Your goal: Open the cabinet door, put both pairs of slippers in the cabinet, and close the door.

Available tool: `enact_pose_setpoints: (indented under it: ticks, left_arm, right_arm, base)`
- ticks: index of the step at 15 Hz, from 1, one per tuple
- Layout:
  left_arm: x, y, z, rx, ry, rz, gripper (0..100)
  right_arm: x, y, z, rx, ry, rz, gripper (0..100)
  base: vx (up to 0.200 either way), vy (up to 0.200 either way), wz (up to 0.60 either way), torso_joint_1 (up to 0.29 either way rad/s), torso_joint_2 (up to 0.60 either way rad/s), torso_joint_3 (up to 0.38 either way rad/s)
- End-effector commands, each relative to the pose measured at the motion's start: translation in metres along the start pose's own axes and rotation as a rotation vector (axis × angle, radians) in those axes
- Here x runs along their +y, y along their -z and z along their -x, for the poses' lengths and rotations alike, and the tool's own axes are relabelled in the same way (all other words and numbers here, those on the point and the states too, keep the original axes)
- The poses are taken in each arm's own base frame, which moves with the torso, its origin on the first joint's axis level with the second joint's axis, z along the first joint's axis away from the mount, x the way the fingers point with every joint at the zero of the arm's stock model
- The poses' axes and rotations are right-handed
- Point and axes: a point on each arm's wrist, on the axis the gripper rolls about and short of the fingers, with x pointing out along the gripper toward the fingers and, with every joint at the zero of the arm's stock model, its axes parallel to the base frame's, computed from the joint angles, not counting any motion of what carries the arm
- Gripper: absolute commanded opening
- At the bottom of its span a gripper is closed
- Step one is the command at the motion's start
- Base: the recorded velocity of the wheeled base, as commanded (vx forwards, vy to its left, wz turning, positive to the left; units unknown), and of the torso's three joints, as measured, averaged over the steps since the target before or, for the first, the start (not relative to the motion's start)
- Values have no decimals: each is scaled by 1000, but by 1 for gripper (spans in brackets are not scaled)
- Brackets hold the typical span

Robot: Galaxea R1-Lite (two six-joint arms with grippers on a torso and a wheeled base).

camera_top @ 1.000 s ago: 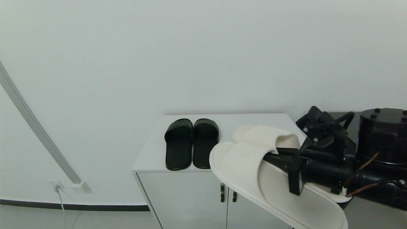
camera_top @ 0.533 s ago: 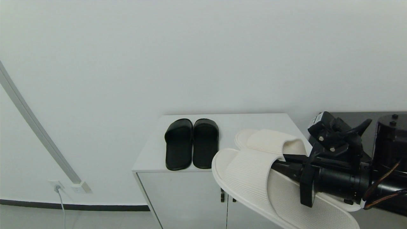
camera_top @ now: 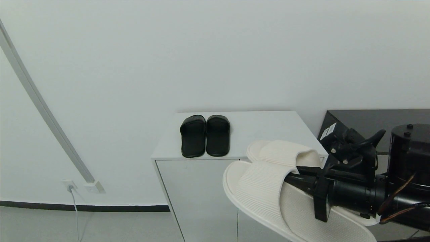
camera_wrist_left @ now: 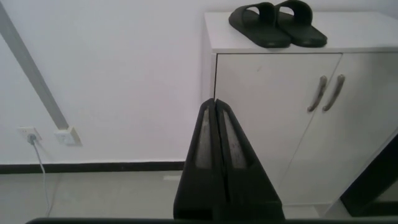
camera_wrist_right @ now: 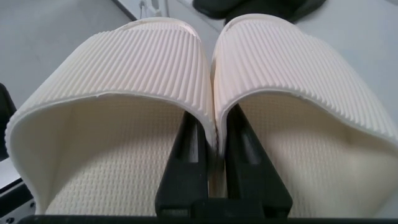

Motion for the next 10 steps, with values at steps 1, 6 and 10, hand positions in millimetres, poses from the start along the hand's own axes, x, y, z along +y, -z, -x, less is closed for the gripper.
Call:
enact_pose_setpoints:
  ticks: [1,6,10]
  left_arm:
    - [0,0,0,1,-2,0,0]
    - [0,0,0,1,-2,0,0]
    - [0,0,0,1,-2,0,0]
  right_arm:
    - [0,4,-3,16,1,-3,0]
    - [0,5,-3,22,1,-4,0]
    - [0,6,-2,24,0,-2,0]
  base:
    - [0,0,0,0,0,0]
    - [0,0,0,0,0,0]
    - [0,0,0,0,0,0]
